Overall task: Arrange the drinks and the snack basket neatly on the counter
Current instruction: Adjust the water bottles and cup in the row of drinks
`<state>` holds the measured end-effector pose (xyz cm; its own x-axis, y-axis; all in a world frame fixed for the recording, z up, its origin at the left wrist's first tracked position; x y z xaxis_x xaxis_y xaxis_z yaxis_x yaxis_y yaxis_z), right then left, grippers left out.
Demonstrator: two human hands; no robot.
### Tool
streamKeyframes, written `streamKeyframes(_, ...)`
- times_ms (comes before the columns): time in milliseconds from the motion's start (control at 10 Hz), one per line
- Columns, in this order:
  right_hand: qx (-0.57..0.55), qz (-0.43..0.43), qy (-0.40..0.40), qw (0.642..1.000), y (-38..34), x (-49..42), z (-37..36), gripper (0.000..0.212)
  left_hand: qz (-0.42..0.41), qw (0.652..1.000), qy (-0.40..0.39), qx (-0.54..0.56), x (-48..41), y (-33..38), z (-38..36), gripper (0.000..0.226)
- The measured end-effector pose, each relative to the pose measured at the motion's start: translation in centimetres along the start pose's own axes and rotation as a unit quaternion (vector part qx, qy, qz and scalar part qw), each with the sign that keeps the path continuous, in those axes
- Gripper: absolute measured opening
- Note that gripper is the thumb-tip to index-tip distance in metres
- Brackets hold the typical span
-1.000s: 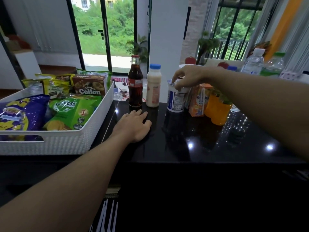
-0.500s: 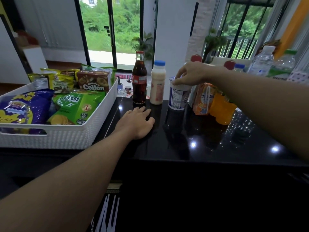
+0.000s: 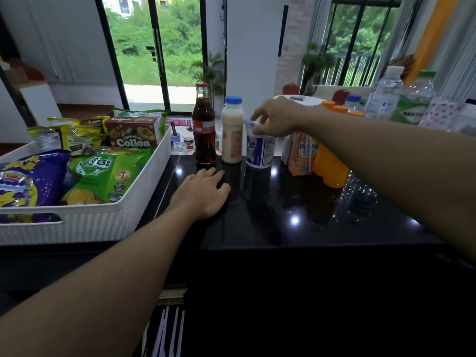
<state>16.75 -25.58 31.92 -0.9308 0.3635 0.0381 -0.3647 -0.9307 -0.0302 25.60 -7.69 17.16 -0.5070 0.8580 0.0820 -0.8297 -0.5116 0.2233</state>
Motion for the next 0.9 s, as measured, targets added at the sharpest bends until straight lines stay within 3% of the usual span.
streamKeyframes(500, 0.009, -0.010, 0.026, 1.000, 0.65, 0.00, -0.14, 0.027, 0.002, 1.000, -0.001, -0.002, -0.19, -0.07, 0.06, 0.063)
streamKeyframes(700, 0.013, -0.005, -0.007, 1.000, 0.62, 0.65, -0.23, 0.057, -0.002, 1.000, -0.001, 0.002, -0.22, -0.20, -0.03, 0.063)
streamKeyframes(900, 0.007, 0.012, 0.034, 0.999, 0.75, 0.79, -0.59, 0.041, -0.001, 1.000, -0.003, 0.010, -0.20, -0.12, -0.03, 0.063)
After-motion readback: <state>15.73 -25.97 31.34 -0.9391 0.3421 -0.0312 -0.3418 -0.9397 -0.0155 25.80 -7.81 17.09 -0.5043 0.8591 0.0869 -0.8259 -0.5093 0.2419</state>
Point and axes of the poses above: each hand's wrist, its own x-axis away from the middle knuckle, its own z-axis out of the back of the hand, y = z × x, the point moved 4 cm from there along -x, towards the middle knuckle, and after that the axes turned 11 degrees about -y, right-handed, at the moved point
